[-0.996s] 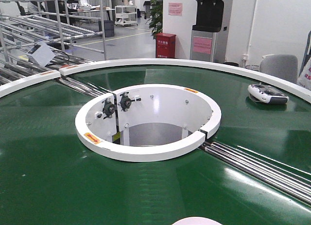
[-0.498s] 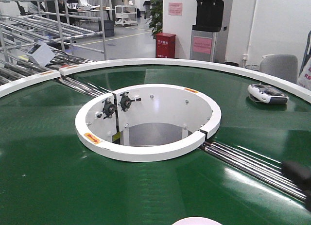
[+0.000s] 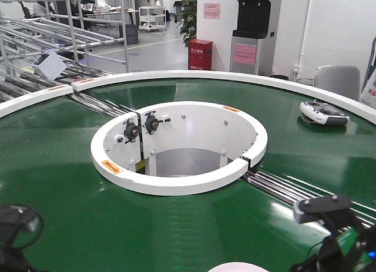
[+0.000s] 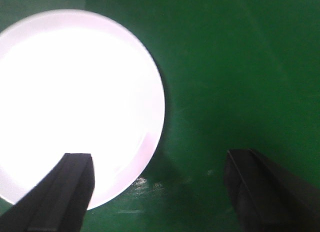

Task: Grab plate from conveyor and place on tray
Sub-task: 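Grasp the light-blue plate with left gripper, pink plate with right gripper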

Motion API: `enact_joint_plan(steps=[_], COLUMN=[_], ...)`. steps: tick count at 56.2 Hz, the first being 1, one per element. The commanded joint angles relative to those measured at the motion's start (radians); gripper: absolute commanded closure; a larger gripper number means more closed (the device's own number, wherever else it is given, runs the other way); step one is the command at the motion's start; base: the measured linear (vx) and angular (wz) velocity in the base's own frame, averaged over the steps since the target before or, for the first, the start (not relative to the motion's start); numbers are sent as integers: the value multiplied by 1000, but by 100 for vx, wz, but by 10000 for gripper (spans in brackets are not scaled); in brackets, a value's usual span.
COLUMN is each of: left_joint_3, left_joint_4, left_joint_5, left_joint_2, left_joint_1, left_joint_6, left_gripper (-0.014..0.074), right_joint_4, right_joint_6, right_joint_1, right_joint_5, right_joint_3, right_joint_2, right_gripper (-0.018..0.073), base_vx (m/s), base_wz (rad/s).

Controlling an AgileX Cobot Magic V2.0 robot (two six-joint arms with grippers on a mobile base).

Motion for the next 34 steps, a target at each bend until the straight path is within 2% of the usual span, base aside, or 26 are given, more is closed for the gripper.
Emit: enact_joint_plan(steps=[1, 16, 34], left_joint_3=[-2, 4, 4], left_joint_4=[-27, -27, -27], left_joint_5=[-88, -156, -181], left_joint_2=[29, 151, 250], left_joint_1=[-7, -6, -6], left_joint_6=[2, 2, 2], left_gripper=[73, 73, 73], right_joint_4=[-5, -10, -9], right_joint_6=[-9, -8, -8], right_joint_1=[12, 9, 9], right_joint_5=[-59, -96, -142], right_joint_3=[-35, -35, -35], right_joint_2=[23, 144, 264], right_gripper=[-11, -11, -11], base_vx=[0, 0, 0], base_wz=[0, 0, 0])
